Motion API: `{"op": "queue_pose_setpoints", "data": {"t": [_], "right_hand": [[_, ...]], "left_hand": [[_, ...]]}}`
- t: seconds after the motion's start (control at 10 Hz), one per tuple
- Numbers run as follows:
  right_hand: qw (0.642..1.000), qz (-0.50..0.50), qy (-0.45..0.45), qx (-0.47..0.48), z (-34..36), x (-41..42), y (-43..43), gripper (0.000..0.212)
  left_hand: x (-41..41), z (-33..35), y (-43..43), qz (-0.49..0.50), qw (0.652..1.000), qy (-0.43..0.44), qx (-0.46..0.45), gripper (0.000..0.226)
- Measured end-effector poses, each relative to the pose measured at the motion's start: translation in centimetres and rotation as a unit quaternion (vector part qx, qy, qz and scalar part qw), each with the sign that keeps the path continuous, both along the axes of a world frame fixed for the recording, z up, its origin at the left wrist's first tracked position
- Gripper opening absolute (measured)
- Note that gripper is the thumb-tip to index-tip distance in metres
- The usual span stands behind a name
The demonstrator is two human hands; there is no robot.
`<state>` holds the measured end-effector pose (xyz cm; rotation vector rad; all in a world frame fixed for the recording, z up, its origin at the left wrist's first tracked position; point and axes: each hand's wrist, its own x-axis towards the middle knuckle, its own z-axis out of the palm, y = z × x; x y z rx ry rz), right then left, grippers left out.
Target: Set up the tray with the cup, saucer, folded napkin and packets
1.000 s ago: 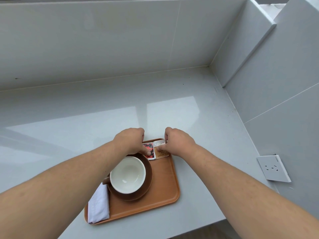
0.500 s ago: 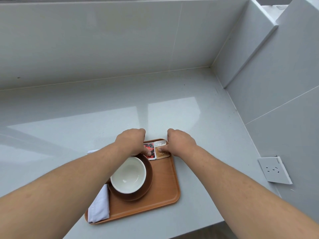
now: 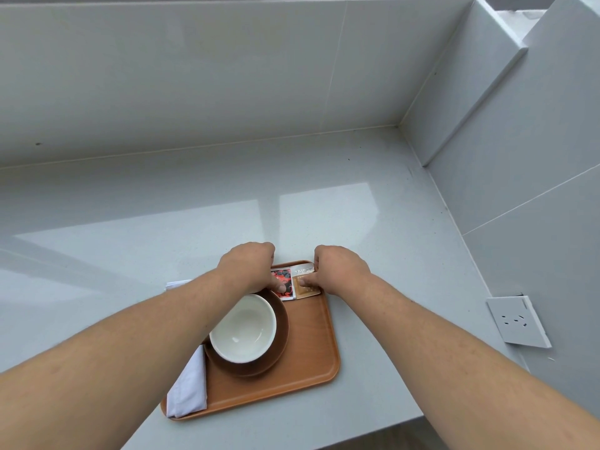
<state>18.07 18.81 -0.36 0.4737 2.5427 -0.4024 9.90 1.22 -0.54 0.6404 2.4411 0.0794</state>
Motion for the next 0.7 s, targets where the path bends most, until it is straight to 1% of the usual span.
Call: {"op": "queue_pose_setpoints", "data": {"t": [0.2,0.5,0.7], "right_hand": [[0.999,0.029,0.017,0.028,0.1,0.0,-0.1,0.051],[0.992,0.092,0.054,0.069,0.6,0.1,-0.4,0.059],[0.987,0.092,0.115,0.065,1.2,-0.2,-1.2,0.056]], "left_hand": [[0.1,0.2,-0.1,-0.005,1.000,0.016,0.001,0.059],[0.1,0.8,-0.9,-0.034,0.998,0.046,0.001,0.053],[-0.1,1.3,-1.5,-0.029,0.995,0.085,0.031,0.049]]}}
